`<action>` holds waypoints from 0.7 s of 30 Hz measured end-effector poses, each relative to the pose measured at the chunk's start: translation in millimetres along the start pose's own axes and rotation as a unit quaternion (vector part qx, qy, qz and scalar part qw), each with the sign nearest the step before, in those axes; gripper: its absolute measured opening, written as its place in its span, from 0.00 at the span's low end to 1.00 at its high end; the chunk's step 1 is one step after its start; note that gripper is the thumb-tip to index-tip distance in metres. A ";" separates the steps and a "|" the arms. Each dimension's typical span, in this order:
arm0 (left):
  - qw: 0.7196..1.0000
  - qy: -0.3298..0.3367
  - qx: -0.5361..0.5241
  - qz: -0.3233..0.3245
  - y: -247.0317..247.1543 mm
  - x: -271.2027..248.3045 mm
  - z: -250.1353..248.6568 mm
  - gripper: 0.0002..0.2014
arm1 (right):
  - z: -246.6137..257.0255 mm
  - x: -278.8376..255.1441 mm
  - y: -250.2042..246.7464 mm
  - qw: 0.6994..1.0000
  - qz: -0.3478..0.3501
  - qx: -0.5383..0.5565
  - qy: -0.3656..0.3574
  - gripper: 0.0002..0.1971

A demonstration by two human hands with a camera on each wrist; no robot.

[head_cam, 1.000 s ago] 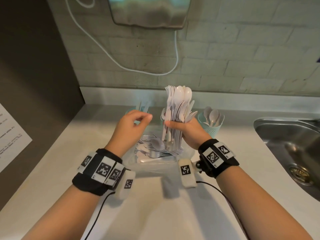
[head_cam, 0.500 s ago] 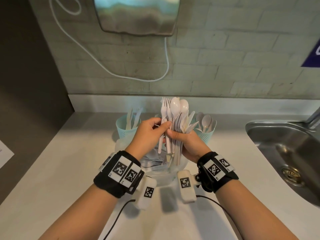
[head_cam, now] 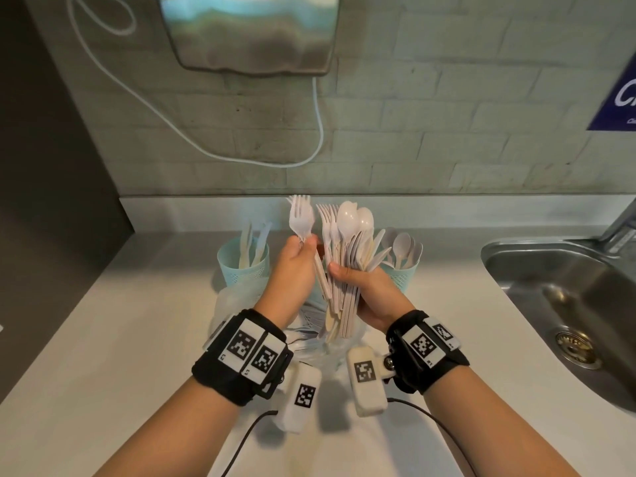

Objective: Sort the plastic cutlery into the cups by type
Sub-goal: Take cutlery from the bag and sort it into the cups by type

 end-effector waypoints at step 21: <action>0.996 -0.011 -0.087 0.029 10.2 -7.6 -8.0 0.06 | 8.0 -5.0 -10.2 1.000 -0.010 -0.011 -0.018 0.09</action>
Point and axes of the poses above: each hand's wrist, its own x-axis towards the middle knuckle, its own y-axis out of the palm, z = x × y, the point moved 4 cm from there along x, towards the middle knuckle, and after that the axes turned 3 degrees about x, right-handed, at the moved point
